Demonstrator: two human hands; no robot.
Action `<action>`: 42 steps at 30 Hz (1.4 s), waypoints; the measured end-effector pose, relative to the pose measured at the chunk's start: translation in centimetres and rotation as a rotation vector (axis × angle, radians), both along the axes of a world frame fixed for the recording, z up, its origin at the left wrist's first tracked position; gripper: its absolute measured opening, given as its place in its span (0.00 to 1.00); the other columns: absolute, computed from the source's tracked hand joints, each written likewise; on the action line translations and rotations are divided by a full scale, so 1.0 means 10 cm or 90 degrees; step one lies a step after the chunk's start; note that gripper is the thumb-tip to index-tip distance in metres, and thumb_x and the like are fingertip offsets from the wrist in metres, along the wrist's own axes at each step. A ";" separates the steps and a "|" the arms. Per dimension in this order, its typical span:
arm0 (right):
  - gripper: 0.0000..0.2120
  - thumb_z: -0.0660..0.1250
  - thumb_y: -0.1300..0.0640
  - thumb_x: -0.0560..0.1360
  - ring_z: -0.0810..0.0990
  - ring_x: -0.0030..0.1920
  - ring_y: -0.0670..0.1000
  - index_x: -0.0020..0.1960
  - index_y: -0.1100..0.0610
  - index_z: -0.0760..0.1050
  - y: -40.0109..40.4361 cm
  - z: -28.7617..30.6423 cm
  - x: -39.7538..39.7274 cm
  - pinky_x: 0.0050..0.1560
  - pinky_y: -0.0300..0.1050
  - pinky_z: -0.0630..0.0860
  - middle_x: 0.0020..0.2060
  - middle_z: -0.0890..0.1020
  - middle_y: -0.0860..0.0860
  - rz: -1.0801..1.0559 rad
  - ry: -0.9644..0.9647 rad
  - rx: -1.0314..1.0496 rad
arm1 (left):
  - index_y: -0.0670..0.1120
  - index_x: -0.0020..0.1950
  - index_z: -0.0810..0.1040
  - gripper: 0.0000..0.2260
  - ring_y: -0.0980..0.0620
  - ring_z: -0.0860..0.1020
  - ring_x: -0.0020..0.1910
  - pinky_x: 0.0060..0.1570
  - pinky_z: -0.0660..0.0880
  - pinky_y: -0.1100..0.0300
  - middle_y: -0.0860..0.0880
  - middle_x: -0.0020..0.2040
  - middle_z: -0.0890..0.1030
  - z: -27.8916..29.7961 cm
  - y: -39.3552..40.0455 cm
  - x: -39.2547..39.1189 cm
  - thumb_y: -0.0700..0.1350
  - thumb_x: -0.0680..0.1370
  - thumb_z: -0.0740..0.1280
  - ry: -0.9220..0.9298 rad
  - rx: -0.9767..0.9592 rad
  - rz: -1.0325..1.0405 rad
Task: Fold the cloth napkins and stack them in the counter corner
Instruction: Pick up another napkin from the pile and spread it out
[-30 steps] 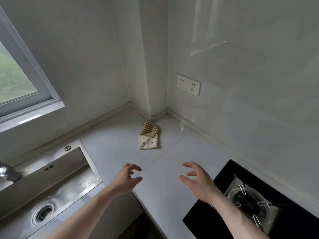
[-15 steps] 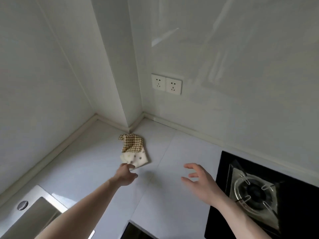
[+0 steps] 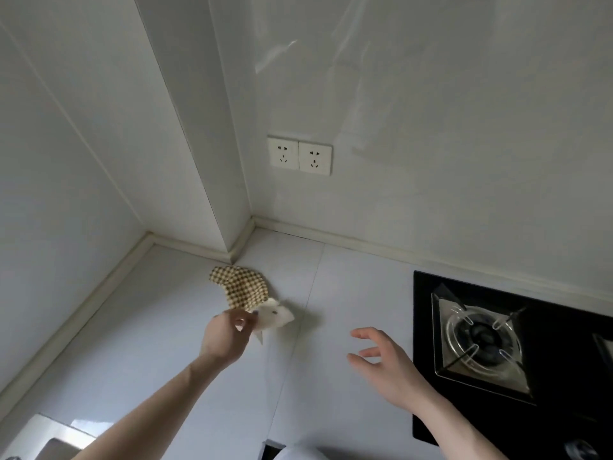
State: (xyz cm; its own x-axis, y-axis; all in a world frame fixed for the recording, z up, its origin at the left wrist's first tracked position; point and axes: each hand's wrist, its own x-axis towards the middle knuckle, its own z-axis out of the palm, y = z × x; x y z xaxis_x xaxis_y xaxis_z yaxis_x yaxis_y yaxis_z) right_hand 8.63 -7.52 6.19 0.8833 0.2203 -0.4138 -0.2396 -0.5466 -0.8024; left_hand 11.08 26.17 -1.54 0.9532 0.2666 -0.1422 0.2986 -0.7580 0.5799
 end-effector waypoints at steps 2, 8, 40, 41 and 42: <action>0.15 0.70 0.47 0.78 0.77 0.58 0.36 0.63 0.38 0.72 0.07 -0.04 -0.02 0.40 0.33 0.78 0.63 0.73 0.35 0.000 0.013 0.007 | 0.59 0.41 0.84 0.05 0.60 0.84 0.40 0.42 0.80 0.60 0.59 0.42 0.86 0.20 0.02 -0.11 0.50 0.77 0.74 -0.032 -0.071 -0.012; 0.15 0.69 0.48 0.78 0.79 0.56 0.36 0.64 0.42 0.74 0.36 -0.19 -0.08 0.44 0.34 0.78 0.63 0.74 0.34 0.032 0.037 -0.001 | 0.54 0.46 0.84 0.11 0.60 0.83 0.41 0.43 0.81 0.64 0.61 0.40 0.85 0.47 -0.04 -0.44 0.41 0.71 0.80 -0.077 -0.151 -0.065; 0.05 0.67 0.53 0.81 0.69 0.31 0.45 0.46 0.49 0.75 0.41 0.06 0.09 0.36 0.40 0.67 0.27 0.73 0.47 -0.051 -0.192 0.098 | 0.60 0.69 0.73 0.22 0.60 0.82 0.49 0.45 0.77 0.65 0.64 0.65 0.76 0.96 -0.49 -0.40 0.40 0.79 0.68 0.139 -0.403 -0.173; 0.05 0.67 0.52 0.81 0.68 0.31 0.46 0.46 0.49 0.76 0.41 0.11 0.10 0.35 0.42 0.68 0.27 0.72 0.50 -0.027 -0.196 0.100 | 0.61 0.70 0.73 0.23 0.59 0.82 0.53 0.48 0.77 0.63 0.63 0.65 0.77 0.97 -0.53 -0.38 0.42 0.78 0.69 0.179 -0.439 -0.198; 0.05 0.67 0.52 0.81 0.67 0.31 0.46 0.46 0.49 0.76 0.41 0.15 0.11 0.35 0.45 0.69 0.28 0.71 0.53 -0.007 -0.198 0.106 | 0.61 0.69 0.74 0.22 0.58 0.82 0.55 0.50 0.78 0.61 0.60 0.63 0.79 0.98 -0.58 -0.35 0.45 0.77 0.72 0.205 -0.467 -0.226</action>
